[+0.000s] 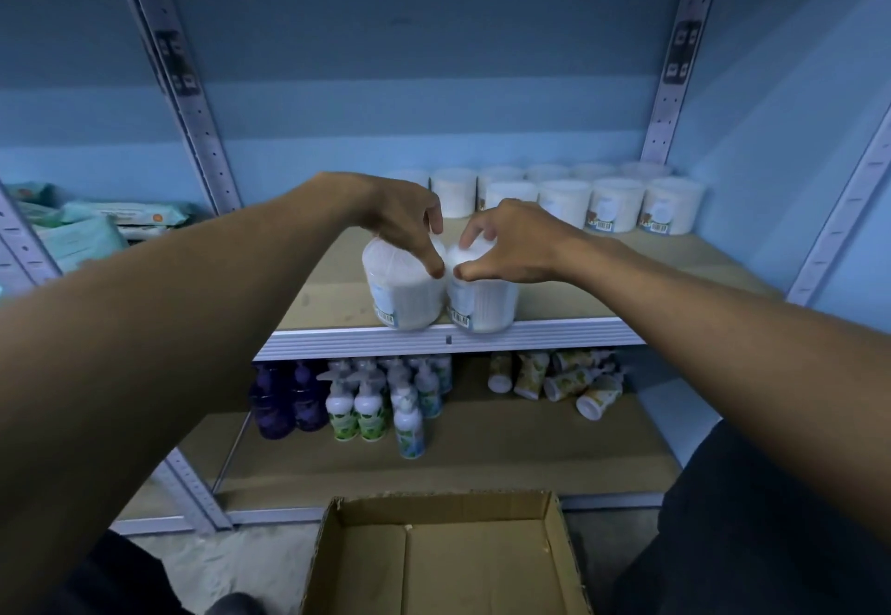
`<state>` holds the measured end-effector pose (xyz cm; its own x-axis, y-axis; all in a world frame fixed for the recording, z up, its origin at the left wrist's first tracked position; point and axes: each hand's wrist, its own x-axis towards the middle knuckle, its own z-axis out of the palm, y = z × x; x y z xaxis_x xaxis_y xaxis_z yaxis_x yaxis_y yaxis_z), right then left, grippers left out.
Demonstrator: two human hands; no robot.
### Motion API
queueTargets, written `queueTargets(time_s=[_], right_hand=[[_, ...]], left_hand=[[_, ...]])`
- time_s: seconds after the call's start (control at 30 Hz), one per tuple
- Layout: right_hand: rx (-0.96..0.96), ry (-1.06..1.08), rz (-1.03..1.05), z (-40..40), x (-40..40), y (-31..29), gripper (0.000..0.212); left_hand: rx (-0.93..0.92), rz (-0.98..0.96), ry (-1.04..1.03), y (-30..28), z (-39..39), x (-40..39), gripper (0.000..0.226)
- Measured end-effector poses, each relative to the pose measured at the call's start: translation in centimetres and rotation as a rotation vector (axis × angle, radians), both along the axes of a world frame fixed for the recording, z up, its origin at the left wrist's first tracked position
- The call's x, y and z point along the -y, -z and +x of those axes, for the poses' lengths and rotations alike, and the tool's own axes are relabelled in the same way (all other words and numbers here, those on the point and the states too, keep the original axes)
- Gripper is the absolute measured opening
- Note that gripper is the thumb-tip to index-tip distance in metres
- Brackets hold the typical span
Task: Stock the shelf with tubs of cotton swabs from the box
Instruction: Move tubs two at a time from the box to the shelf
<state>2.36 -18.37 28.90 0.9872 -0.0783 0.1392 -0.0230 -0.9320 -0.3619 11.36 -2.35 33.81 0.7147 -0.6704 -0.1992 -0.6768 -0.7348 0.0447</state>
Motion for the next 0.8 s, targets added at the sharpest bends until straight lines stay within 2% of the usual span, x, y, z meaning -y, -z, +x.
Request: queueTargets(time_s=[0.17,0.47,0.7,0.8], right_hand=[[0.012,0.000,0.002,0.9,0.2,0.5,0.034],[-0.017,0.007,0.011,1.3,0.1,0.9,0.039],[-0.013,0.037,-0.044,0.5,-0.1,0.1,0.054],[0.056,0.037,-0.057,-0.3,-0.3,-0.4,0.050]], left_hand=[[-0.029,-0.009,-0.011,0.7,1.4,0.1,0.070],[-0.084,-0.085,-0.033,1.5,2.8,-0.5,0.059],[-0.118,-0.127,-0.003,0.8,1.6,-1.5,0.077],[-0.074,-0.130,0.018,0.3,0.9,-2.0,0.074]])
